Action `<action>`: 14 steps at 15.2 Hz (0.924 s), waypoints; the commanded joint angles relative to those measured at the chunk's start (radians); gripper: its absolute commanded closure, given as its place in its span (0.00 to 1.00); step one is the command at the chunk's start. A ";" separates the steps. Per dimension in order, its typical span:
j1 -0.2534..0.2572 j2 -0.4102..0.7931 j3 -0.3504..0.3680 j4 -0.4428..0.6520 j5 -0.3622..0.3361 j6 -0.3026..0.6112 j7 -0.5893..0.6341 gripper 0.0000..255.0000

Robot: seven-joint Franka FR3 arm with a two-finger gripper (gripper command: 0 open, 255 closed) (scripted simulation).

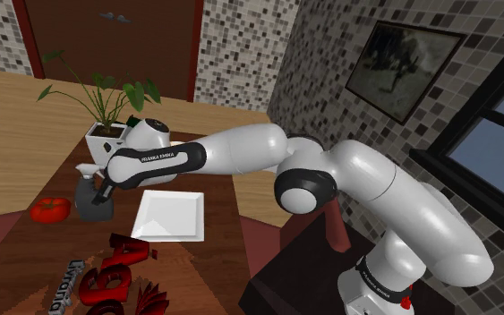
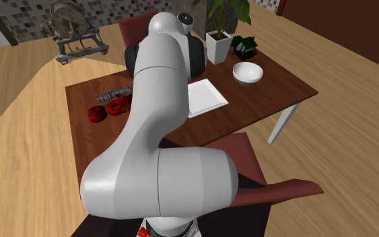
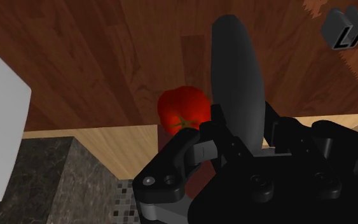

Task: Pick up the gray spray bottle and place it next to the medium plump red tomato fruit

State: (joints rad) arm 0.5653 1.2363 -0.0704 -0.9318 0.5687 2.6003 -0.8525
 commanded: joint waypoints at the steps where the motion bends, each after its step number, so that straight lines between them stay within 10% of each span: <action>1: -0.003 0.027 0.003 0.024 0.000 0.005 -0.003 1.00; 14: -0.008 0.119 0.008 0.113 -0.005 0.008 0.001 1.00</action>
State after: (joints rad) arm 0.5570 1.3550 -0.0620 -0.8188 0.5639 2.6083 -0.8517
